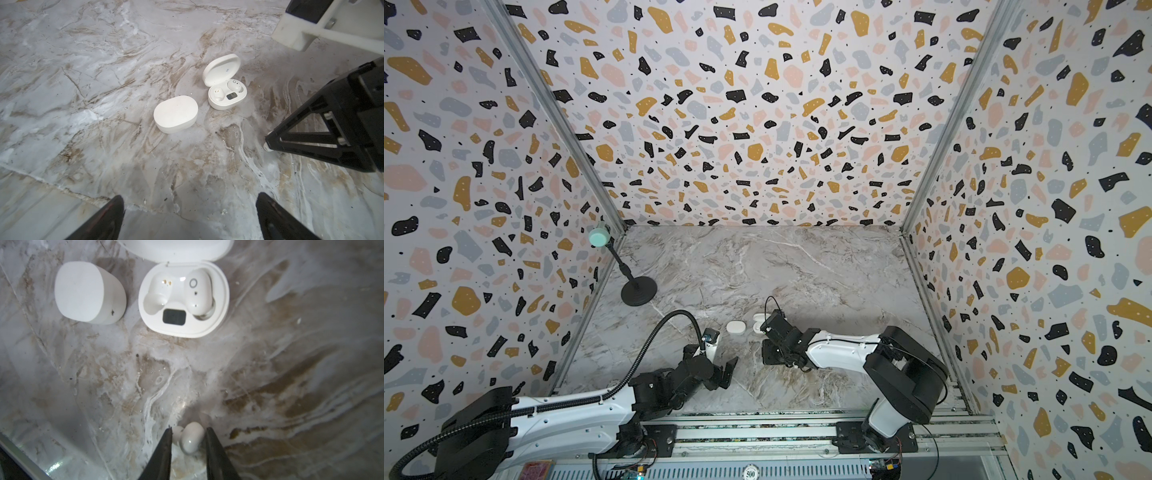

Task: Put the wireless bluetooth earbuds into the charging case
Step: 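Close the right gripper on the white earbud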

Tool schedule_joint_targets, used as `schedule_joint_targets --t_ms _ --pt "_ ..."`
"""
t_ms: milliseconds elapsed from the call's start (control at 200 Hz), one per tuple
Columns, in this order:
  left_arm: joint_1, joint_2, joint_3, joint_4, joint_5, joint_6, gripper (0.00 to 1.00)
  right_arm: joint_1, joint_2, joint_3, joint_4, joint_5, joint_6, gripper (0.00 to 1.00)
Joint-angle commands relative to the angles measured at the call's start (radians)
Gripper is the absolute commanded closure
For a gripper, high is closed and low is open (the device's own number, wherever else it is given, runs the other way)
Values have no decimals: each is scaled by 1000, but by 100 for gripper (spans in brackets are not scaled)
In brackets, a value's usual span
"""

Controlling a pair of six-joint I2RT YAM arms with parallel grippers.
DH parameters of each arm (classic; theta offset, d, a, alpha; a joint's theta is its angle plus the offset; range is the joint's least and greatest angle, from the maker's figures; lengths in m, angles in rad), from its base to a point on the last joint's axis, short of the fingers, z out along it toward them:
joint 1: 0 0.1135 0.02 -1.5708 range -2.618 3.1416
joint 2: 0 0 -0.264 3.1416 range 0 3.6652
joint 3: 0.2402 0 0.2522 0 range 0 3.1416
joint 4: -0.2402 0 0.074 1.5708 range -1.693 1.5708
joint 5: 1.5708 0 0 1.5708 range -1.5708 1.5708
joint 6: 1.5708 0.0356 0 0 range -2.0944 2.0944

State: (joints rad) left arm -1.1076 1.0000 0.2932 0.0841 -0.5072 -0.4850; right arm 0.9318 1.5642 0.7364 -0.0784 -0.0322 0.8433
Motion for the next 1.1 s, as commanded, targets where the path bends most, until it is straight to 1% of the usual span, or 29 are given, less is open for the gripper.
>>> schedule_joint_targets --t_ms 0,611,1096 --pt "-5 4 34 27 -8 -3 0 3 -8 21 -31 17 -8 72" --pt "-5 25 43 32 -2 -4 0 5 1 29 -33 18 -3 75" --pt "-5 50 52 42 4 -1 0 4 21 57 -39 12 -13 76"
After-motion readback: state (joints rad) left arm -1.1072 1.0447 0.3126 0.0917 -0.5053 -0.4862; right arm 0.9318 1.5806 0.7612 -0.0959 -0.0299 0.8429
